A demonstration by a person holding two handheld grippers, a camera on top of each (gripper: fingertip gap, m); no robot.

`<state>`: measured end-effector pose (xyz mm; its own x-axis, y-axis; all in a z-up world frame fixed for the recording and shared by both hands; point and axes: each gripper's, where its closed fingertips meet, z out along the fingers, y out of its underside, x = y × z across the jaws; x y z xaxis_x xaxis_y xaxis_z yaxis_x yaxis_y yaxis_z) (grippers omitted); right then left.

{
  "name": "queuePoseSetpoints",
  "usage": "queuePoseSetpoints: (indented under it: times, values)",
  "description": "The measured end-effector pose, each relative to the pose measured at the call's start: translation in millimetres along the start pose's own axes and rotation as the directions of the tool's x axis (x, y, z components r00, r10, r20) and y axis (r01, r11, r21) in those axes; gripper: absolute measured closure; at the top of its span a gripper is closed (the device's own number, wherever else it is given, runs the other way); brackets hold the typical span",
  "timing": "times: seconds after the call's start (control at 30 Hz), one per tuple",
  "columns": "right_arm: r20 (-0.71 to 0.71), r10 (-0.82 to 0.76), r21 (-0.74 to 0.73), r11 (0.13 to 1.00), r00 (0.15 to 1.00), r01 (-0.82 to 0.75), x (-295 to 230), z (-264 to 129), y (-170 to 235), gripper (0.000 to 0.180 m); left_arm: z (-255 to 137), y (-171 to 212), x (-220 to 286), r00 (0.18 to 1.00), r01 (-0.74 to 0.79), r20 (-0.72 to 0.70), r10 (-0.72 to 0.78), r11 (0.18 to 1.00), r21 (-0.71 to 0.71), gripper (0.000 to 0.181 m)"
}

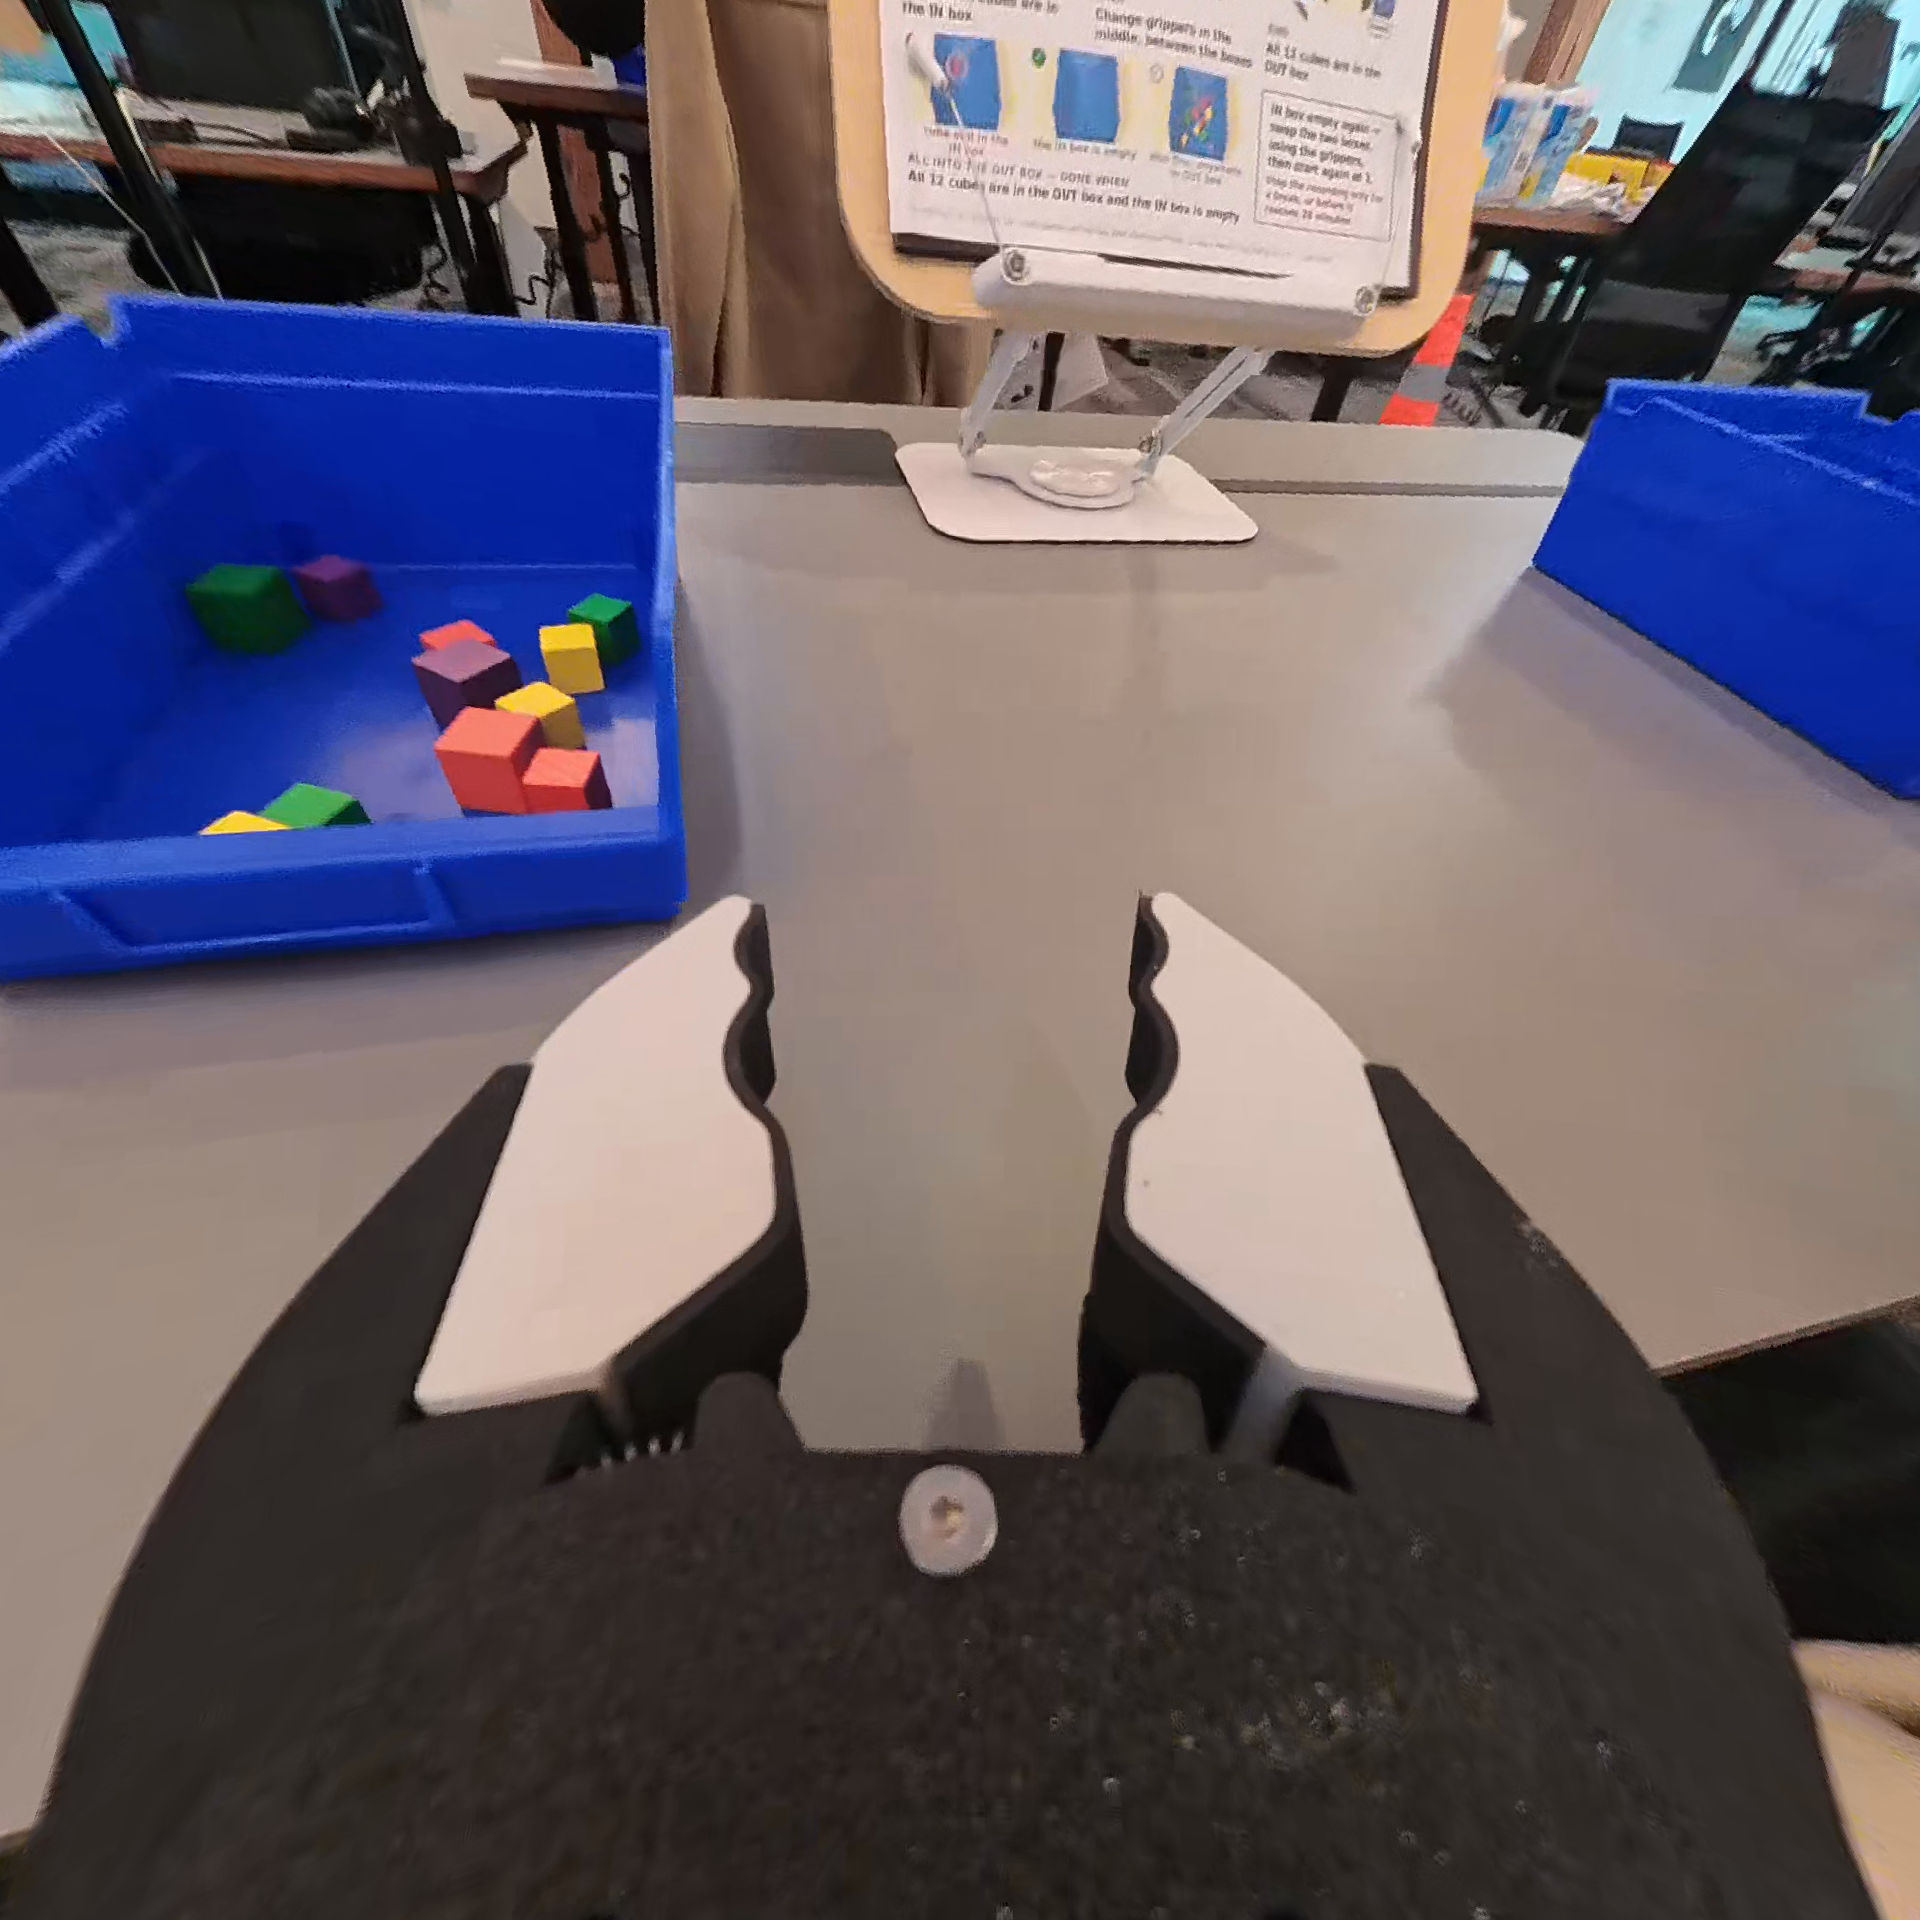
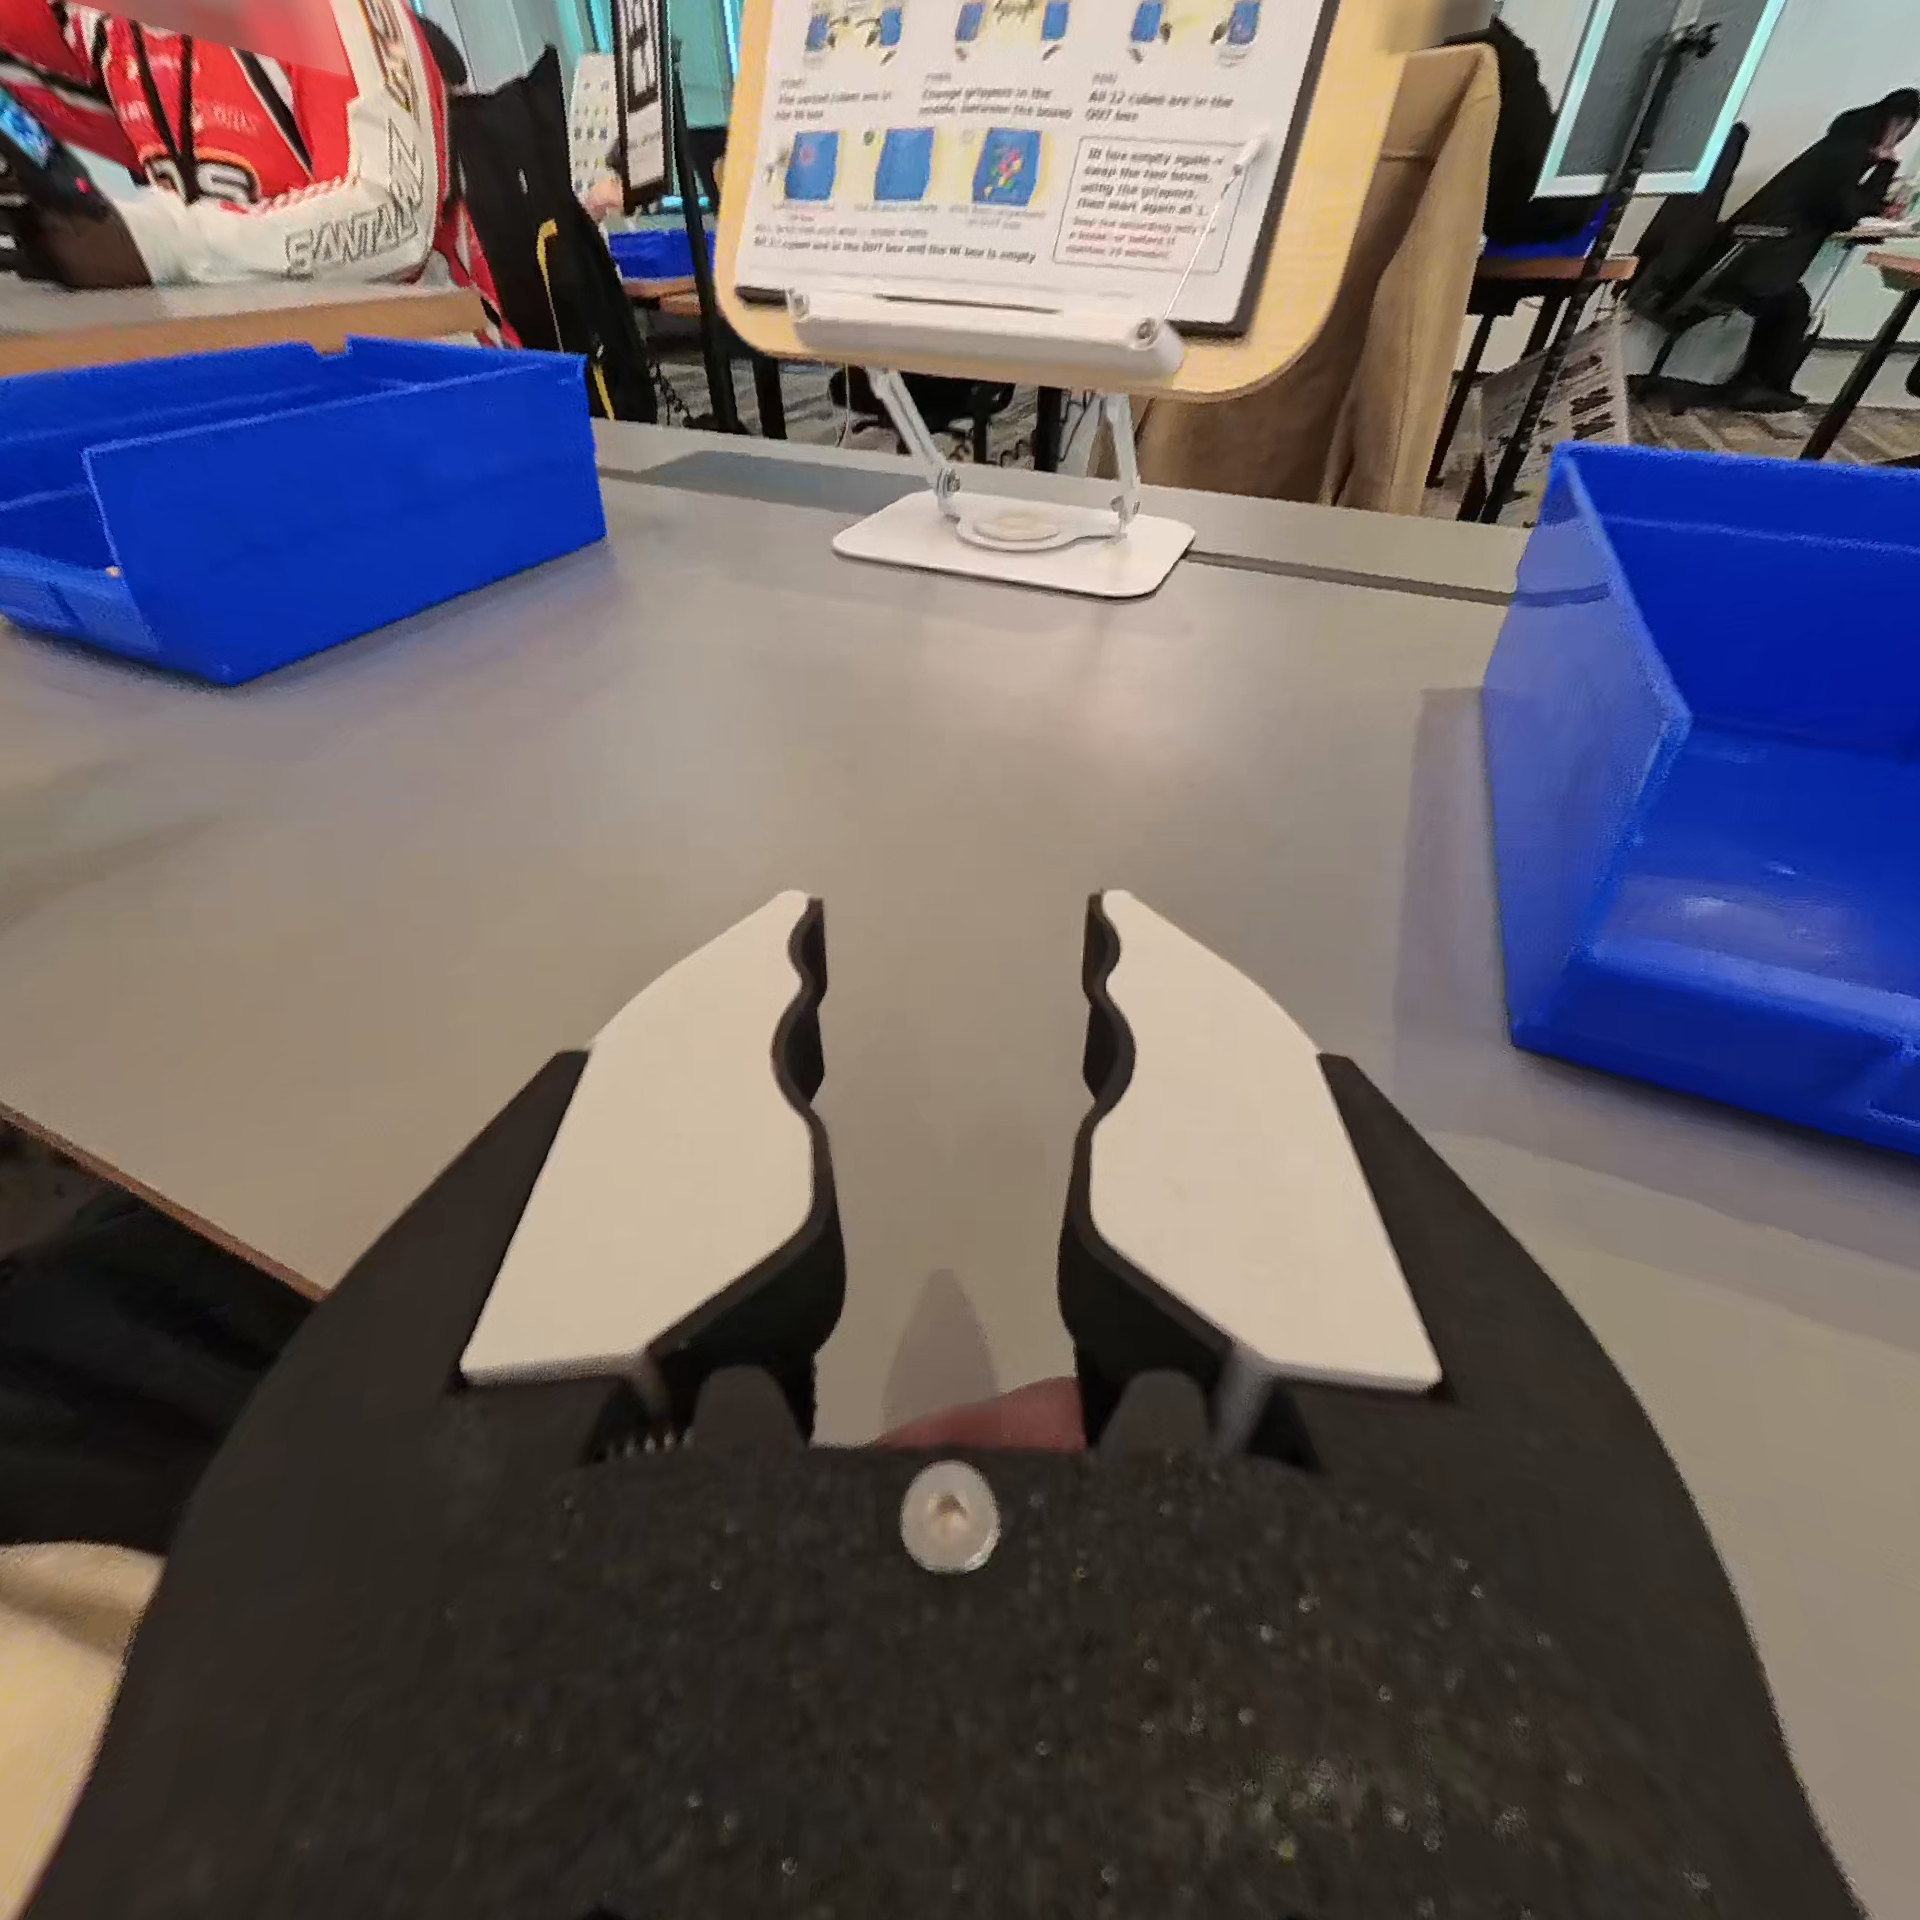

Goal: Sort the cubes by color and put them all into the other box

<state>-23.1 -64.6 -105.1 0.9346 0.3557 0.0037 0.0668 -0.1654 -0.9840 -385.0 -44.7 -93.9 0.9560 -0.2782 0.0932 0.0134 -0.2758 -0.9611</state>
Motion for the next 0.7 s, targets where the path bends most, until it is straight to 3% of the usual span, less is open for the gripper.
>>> queuePoseSetpoints:
  times: [0.3, 0.43, 0.6, 0.7]
  values:
    - [-0.009, 0.008, 0.001, 1.0, 1.0, -0.008, 5, -4, -1, 0.132, -3, 7, 20, 0.998, -0.061, -0.027, 0.06, 0.997, -0.039, 0.115]
    - [-0.015, 0.004, -0.004, 1.0, 1.0, -0.004, 8, -4, 1, 0.132, -2, 8, 13, 0.999, -0.017, -0.046, 0.015, 0.998, -0.055, 0.115]
    - [0.02, 0.024, -0.004, 1.0, 1.0, -0.024, -1, -5, -1, 0.132, -2, -21, -43, 0.999, -0.032, 0.04, 0.036, 0.993, -0.113, 0.121]
    - [0.036, -0.009, -0.011, 1.0, 0.999, 0.009, -8, -3, 0, 0.134, 13, -53, -96, 0.995, -0.061, 0.057, 0.078, 0.966, -0.251, 0.127]
